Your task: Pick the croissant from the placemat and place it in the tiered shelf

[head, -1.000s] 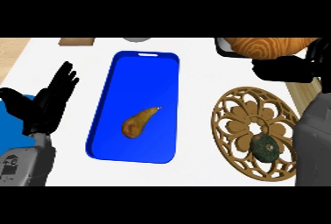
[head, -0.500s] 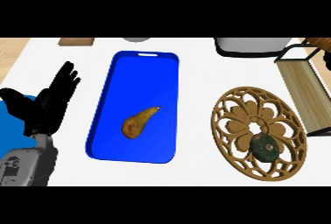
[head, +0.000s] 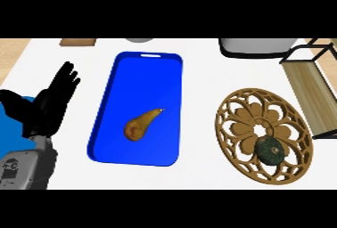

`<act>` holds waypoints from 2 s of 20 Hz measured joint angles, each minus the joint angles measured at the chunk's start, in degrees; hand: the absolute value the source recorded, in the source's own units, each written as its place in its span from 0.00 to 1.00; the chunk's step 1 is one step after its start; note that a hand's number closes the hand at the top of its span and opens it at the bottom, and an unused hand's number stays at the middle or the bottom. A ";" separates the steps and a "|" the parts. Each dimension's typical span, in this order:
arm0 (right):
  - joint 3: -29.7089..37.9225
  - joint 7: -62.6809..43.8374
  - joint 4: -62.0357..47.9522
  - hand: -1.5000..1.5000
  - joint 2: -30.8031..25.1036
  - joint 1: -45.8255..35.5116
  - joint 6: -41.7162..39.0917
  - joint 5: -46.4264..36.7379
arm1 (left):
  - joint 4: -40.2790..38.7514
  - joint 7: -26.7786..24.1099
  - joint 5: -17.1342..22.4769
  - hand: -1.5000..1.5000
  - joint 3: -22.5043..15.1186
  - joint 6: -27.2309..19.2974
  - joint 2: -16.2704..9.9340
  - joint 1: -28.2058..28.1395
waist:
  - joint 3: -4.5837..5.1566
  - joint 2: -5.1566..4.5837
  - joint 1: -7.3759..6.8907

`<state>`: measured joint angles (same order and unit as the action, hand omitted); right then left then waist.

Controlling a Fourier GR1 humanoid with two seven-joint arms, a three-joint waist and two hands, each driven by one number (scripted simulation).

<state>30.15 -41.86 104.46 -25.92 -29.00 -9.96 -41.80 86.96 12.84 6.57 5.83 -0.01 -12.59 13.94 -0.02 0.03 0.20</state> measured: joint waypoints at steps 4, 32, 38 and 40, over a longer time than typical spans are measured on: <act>3.19 4.74 -4.43 1.00 -2.74 1.88 1.41 3.09 | -0.44 0.34 -0.62 0.50 -0.19 0.01 0.37 0.27 | 0.00 -0.01 -0.09; 15.86 29.51 -31.08 0.00 -13.81 5.33 20.28 13.75 | -1.14 0.29 -1.70 0.50 0.69 0.56 1.64 1.26 | -0.01 -0.04 -0.18; 21.63 25.99 -32.19 0.00 -19.30 8.28 6.94 24.55 | -0.34 0.42 -0.96 0.50 1.66 1.44 0.79 0.05 | 0.04 0.19 0.48; 24.76 25.56 -31.83 0.00 -20.77 10.85 3.26 27.90 | -0.72 0.12 -0.90 0.50 1.96 1.49 0.71 0.22 | 0.04 0.20 0.67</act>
<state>54.92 -16.30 72.63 -46.69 -18.15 -6.70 -13.90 86.24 12.96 5.68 7.79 1.48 -11.89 14.16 0.02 0.22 0.88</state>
